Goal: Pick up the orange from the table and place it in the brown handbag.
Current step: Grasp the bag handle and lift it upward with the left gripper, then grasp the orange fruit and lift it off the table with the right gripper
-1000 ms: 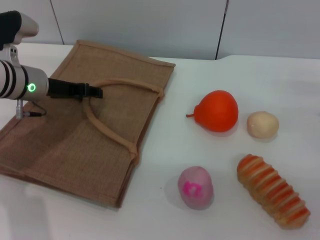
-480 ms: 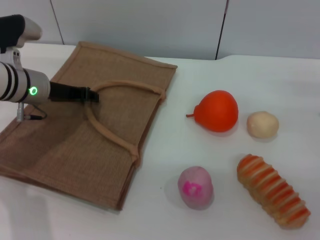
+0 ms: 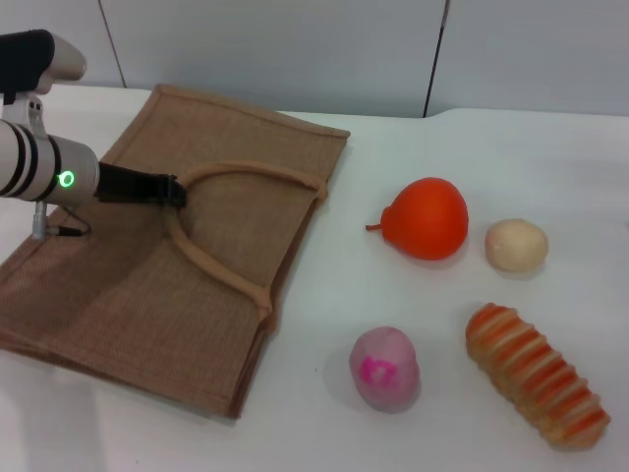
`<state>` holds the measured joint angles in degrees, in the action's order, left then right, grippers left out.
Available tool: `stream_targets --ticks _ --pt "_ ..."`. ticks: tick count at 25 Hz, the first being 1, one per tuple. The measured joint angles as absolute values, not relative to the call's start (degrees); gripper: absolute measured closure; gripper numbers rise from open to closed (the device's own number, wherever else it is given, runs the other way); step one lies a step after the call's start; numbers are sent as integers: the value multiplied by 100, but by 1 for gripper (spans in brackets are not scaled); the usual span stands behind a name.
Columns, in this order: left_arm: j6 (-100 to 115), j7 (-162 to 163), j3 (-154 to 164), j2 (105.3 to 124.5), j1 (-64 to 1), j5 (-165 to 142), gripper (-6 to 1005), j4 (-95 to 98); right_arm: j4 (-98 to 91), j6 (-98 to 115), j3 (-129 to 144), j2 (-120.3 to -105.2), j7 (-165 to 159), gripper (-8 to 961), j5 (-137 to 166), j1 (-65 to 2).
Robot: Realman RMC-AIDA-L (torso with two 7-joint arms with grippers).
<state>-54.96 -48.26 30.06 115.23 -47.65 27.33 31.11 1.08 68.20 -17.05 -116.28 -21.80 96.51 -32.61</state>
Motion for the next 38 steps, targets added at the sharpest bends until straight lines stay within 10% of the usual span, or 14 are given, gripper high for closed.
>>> stream_targets --ticks 9,38 --pt "-5498 -5279 3050 11574 -4679 3254 870 3142 113 6820 -1690 -11627 -2180 152 9653 -3228" --pt "-7564 -8156 2997 11431 -3447 8329 873 3111 -920 7030 -1336 -11582 -4421 184 14261 -4414"
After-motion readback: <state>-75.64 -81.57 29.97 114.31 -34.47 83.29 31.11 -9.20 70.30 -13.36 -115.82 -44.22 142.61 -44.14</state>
